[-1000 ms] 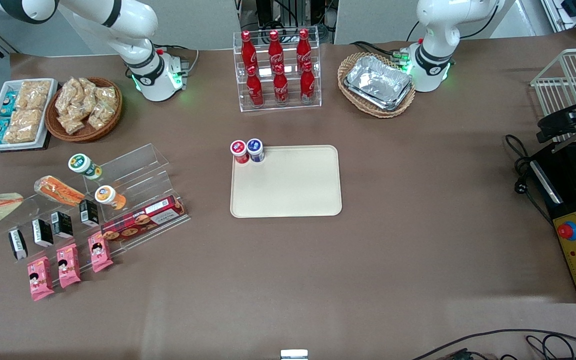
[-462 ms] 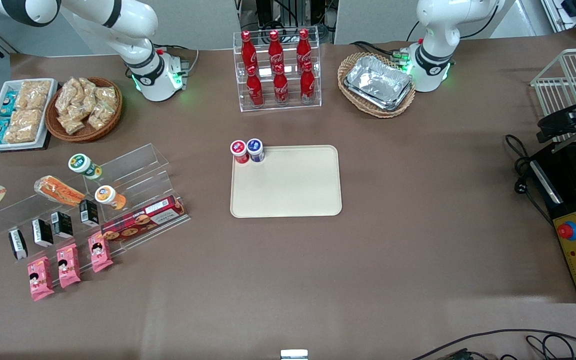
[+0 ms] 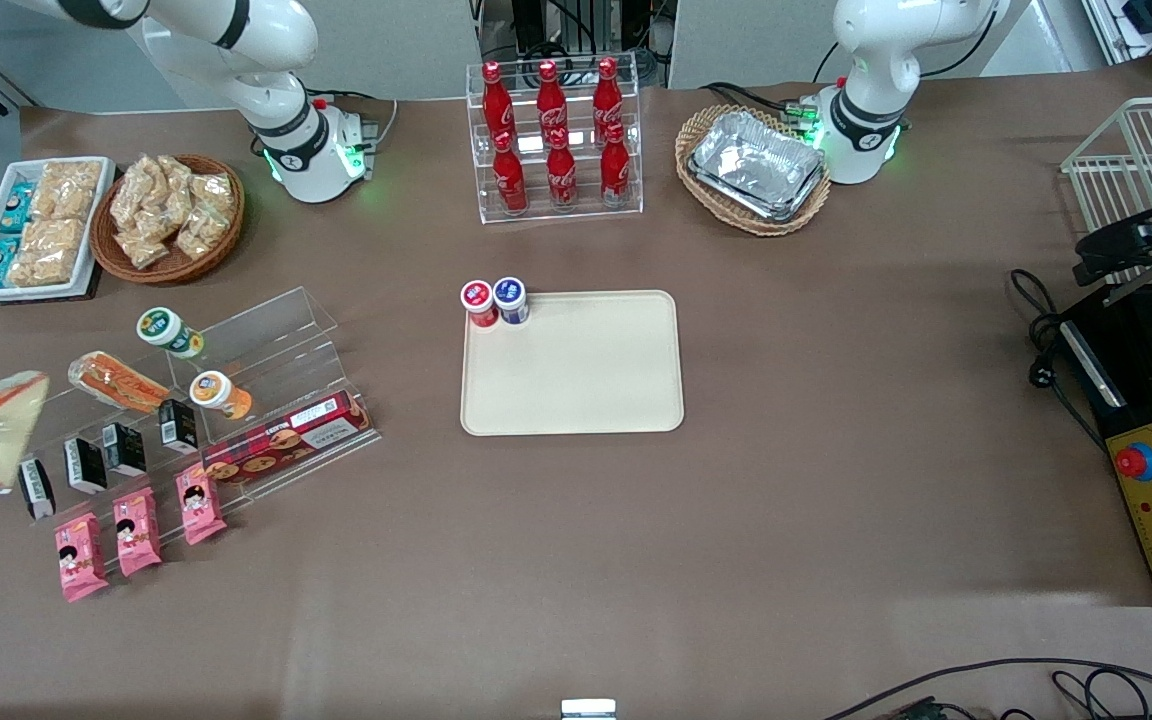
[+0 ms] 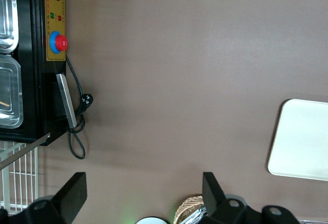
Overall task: Place sandwich on tray
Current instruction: 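Lift the sandwich out of the rack with the right gripper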
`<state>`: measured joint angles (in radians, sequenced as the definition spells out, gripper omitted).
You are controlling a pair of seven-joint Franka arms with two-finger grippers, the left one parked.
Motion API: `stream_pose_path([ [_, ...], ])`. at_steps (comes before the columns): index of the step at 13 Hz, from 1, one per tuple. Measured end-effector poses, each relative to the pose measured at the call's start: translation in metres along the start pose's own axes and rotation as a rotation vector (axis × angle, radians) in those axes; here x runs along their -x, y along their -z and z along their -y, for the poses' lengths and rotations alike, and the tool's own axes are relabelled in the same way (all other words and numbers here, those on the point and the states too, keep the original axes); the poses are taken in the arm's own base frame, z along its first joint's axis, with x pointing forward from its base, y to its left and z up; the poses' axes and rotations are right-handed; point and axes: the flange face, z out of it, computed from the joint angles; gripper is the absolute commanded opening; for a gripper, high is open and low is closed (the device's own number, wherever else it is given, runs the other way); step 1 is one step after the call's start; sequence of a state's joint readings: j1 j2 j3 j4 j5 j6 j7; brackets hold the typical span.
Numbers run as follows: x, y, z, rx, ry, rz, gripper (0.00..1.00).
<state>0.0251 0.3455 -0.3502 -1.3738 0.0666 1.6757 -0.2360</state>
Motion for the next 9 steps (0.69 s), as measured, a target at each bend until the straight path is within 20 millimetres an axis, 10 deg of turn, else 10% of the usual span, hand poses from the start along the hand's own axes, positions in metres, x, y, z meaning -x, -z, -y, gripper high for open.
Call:
stream_pose_path([
  [9,0.036,0.034,0.286,-0.077,0.519,0.051,0.20],
])
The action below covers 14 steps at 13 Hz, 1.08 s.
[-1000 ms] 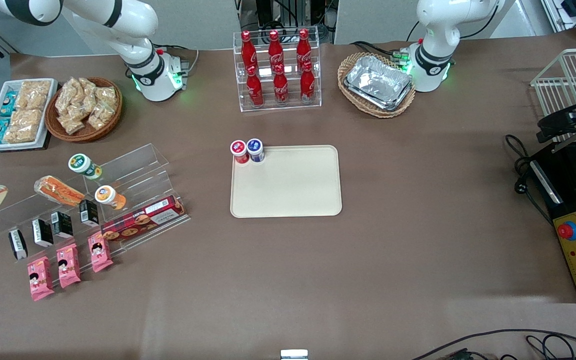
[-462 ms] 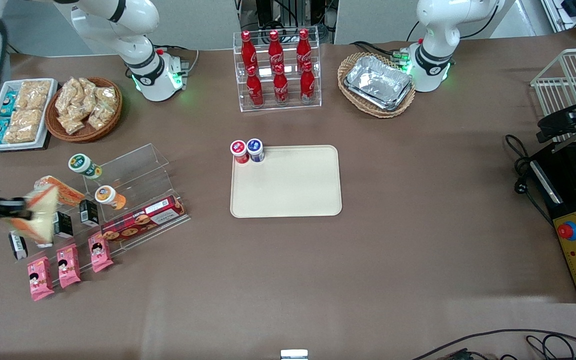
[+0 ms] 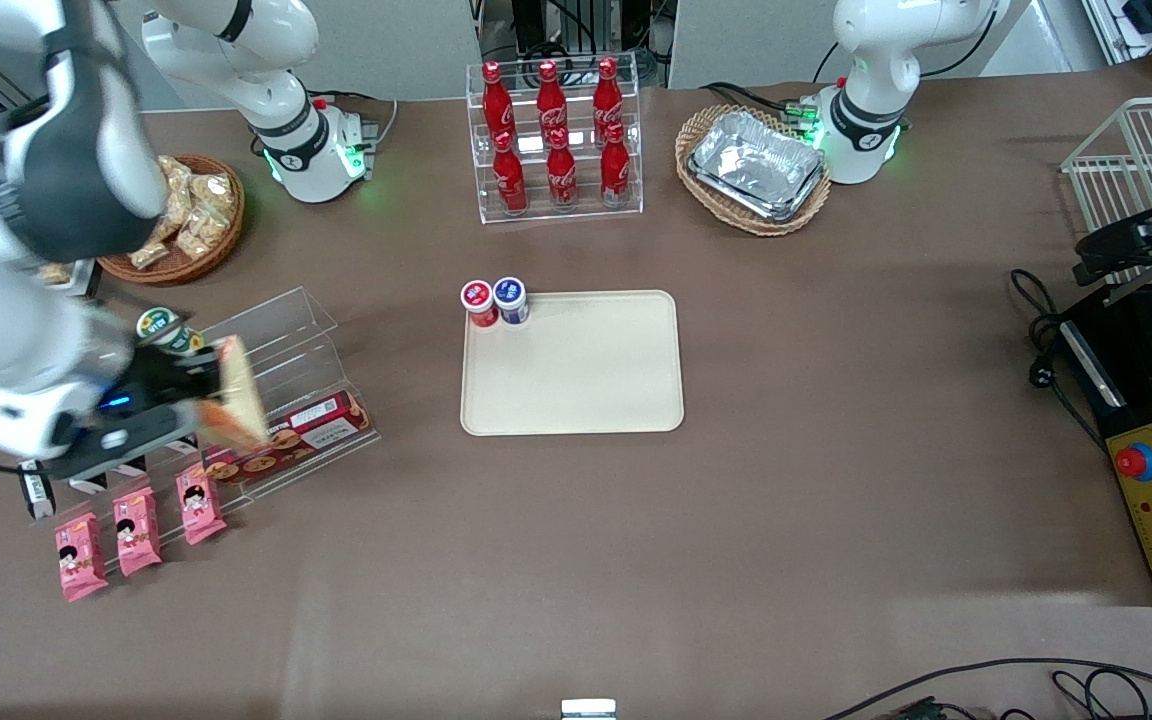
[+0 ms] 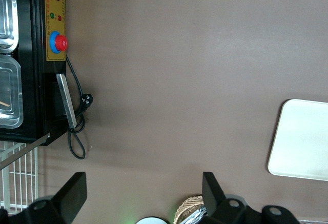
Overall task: Place sandwich on tray
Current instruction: 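Carry the held sandwich over the cream tray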
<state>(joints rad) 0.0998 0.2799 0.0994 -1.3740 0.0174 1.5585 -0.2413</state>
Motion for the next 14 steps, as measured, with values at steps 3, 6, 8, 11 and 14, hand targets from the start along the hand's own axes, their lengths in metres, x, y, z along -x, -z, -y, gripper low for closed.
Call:
stream_pose_path([
  [3,-0.016,-0.001,0.116,-0.001,0.197,0.003,0.20],
  [6,-0.018,-0.018,0.229,0.088,0.391,0.015,0.20],
  [8,-0.017,-0.043,0.300,0.160,0.519,0.021,0.20],
  [11,-0.020,-0.092,0.365,0.209,0.652,0.027,0.20],
  [14,-0.032,-0.141,0.386,0.216,0.799,0.030,0.20],
])
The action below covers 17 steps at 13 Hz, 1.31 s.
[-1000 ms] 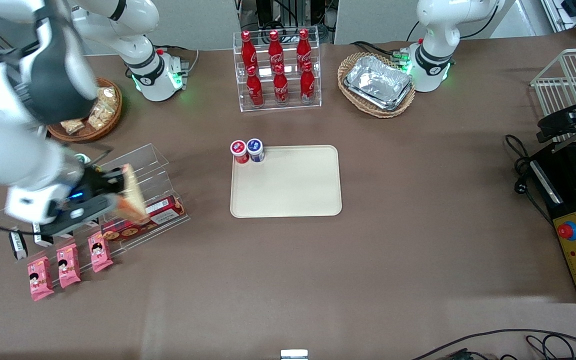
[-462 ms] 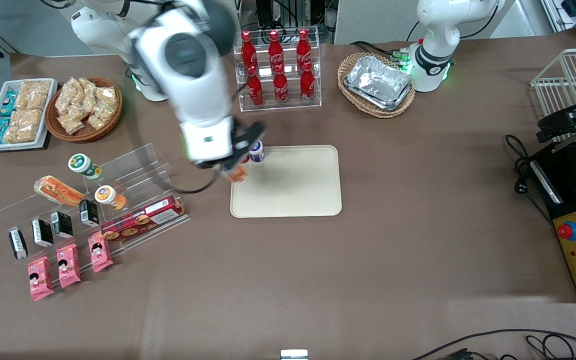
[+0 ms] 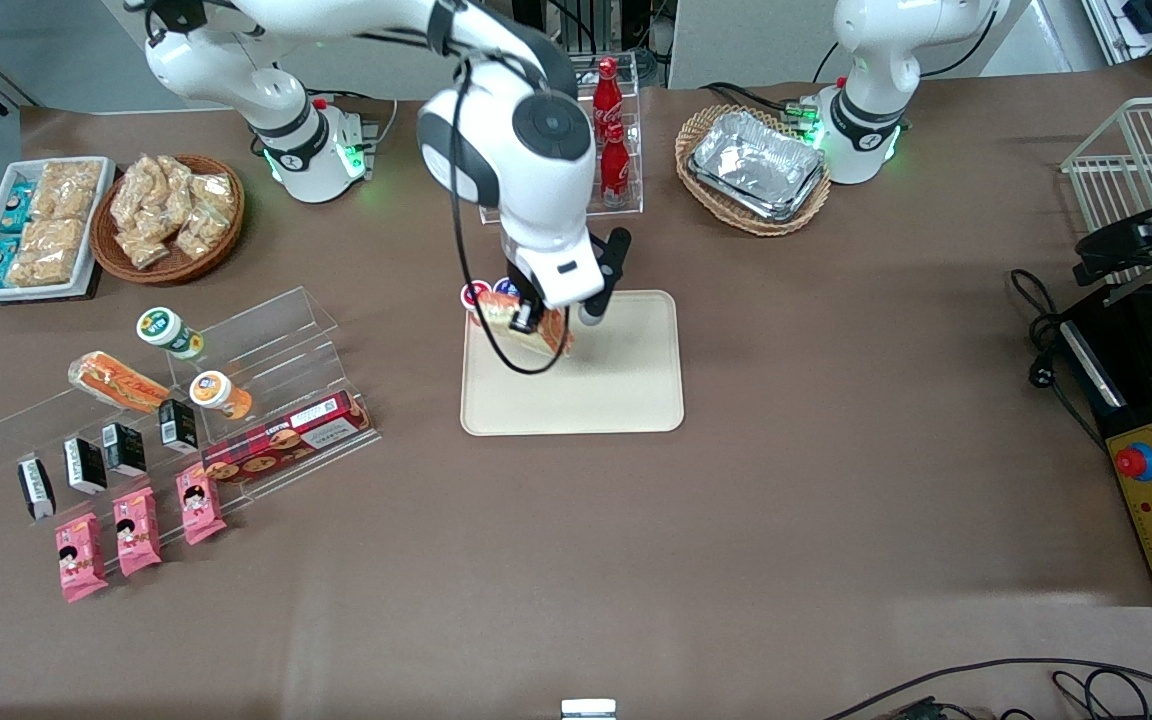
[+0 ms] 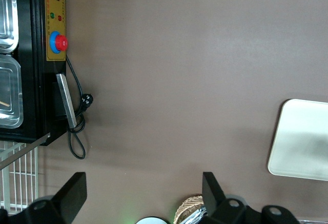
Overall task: Place sandwich on tray
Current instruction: 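Carry the held sandwich over the cream tray, then lower the sandwich onto the tray and open the right gripper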
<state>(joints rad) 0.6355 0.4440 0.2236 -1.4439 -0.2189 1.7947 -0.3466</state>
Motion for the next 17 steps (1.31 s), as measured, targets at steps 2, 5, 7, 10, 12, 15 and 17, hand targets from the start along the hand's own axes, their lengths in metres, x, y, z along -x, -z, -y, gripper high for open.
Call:
stream_pose_path([
  [2,-0.009,-0.029,-0.009,-0.006,0.108,-0.010,0.20],
  [5,-0.022,-0.064,-0.015,-0.003,0.202,-0.047,0.20],
  [7,-0.029,-0.085,-0.011,0.004,0.249,-0.062,0.20],
  [10,-0.037,-0.113,-0.009,0.021,0.301,-0.068,0.20],
  [12,-0.041,-0.131,-0.007,0.017,0.330,-0.075,0.20],
  [15,-0.047,-0.149,-0.006,0.016,0.344,-0.094,0.21],
  [17,-0.050,-0.162,-0.005,0.012,0.348,-0.099,0.24],
])
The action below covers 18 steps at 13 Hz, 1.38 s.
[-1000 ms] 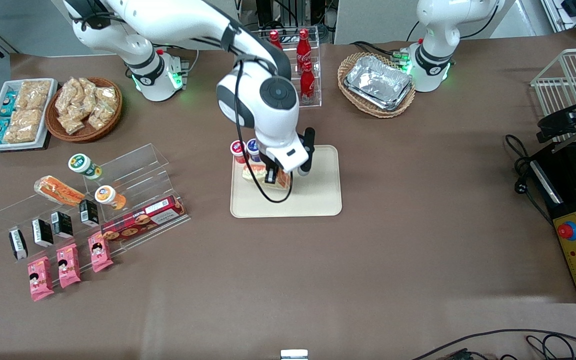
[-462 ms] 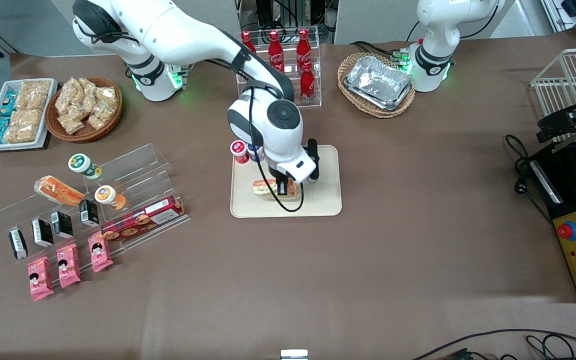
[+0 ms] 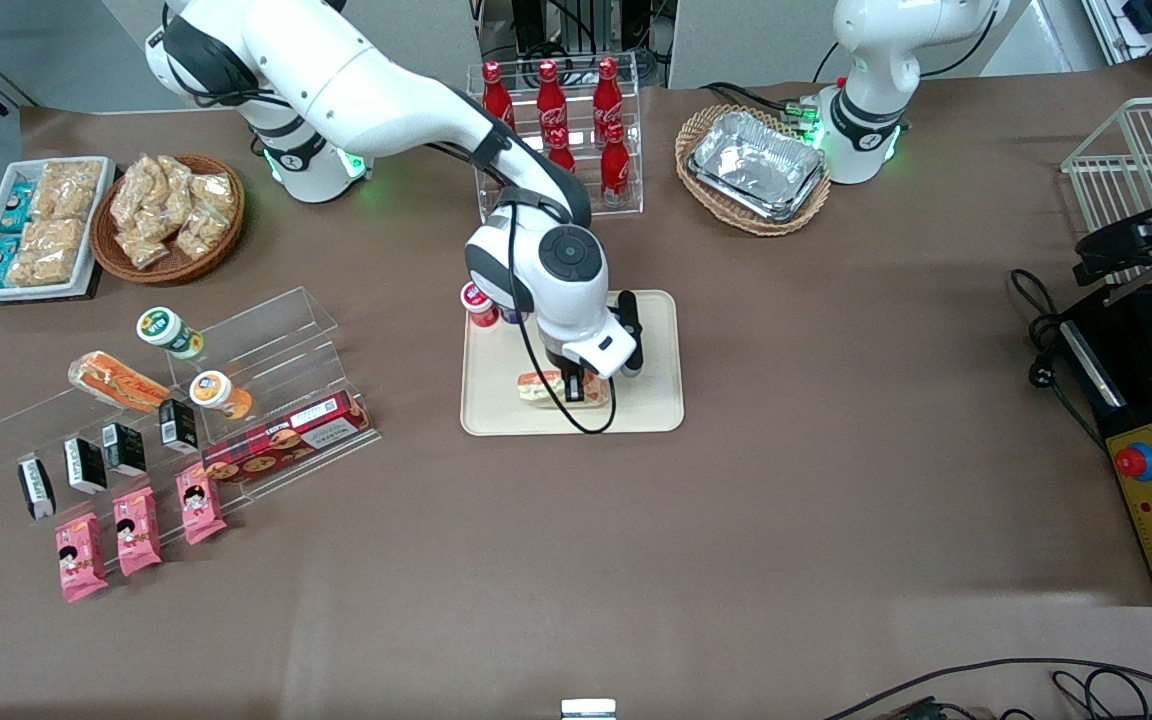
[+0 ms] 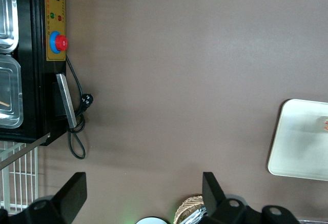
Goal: Place sandwich on tray
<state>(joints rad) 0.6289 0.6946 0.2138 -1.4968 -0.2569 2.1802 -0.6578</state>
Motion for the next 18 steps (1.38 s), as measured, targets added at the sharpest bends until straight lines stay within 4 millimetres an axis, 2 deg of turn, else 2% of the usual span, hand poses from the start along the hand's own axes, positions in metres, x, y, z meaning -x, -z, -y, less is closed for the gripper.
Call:
stream_pose_path([
  [3,-0.004,-0.018,0.005,0.007,0.028,0.012,0.31],
  [4,-0.006,-0.022,0.007,0.009,0.034,0.012,0.56],
  [6,-0.007,-0.027,0.009,0.010,0.038,0.007,0.70],
  [7,-0.007,-0.028,0.009,0.009,0.036,0.007,1.00],
  [13,-0.002,-0.022,0.002,0.018,-0.028,0.001,1.00],
  [14,0.001,-0.013,-0.003,0.024,-0.053,0.001,1.00],
  [16,0.017,0.020,-0.022,0.021,-0.136,-0.022,1.00],
  [18,0.051,0.061,-0.048,0.002,-0.234,-0.055,1.00],
])
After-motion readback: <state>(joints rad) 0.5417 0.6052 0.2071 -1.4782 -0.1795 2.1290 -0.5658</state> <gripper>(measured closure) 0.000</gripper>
